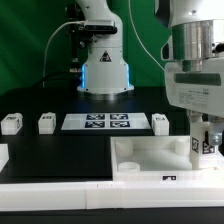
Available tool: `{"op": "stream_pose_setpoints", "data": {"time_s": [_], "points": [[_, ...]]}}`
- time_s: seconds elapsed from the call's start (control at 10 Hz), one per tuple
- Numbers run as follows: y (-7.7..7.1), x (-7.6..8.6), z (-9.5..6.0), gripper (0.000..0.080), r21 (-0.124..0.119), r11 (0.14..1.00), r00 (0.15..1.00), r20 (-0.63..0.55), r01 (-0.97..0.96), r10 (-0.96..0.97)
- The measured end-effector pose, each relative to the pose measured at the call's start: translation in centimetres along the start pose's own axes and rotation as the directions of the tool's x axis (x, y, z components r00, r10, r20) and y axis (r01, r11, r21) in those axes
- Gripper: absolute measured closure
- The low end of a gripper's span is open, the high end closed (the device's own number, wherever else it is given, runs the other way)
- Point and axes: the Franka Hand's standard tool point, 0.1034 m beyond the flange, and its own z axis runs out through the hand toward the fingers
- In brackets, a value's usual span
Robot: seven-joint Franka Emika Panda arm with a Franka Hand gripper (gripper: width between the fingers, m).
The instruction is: Assemble one leg
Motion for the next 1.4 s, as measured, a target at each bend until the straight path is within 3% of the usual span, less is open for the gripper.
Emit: {"op": "stream_pose_setpoints", "data": {"time_s": [0.2,0.3,0.4,0.5,0.6,0.8,1.1,1.4], "points": [[0.03,-0.03,0.03,0.0505,-0.001,0.998,0.998,0.001,0.063,-0.063],[0.03,-0.01,0.04,0.0408,-0.001,0.989,0.989,0.0,0.148,-0.148],[0.03,0.02,0.04,0.0259,-0.001,0.963,0.963,0.0,0.269,-0.269],[0.03,0.04,0.04,0.0183,-0.001,0.929,0.929,0.0,0.371,-0.371],[0.03,0.05,0.05,0.016,-0.001,0.904,0.904,0.0,0.427,-0.427],[0.03,0.18,0.06,0.0151,-0.005,0.777,0.777,-0.003,0.629,-0.629],[0.04,0.14,0.1,0.015,-0.023,0.517,0.517,-0.007,0.855,-0.856],[-0.01,0.55,0.09,0.015,-0.045,0.192,0.193,-0.002,0.98,-0.981]]}}
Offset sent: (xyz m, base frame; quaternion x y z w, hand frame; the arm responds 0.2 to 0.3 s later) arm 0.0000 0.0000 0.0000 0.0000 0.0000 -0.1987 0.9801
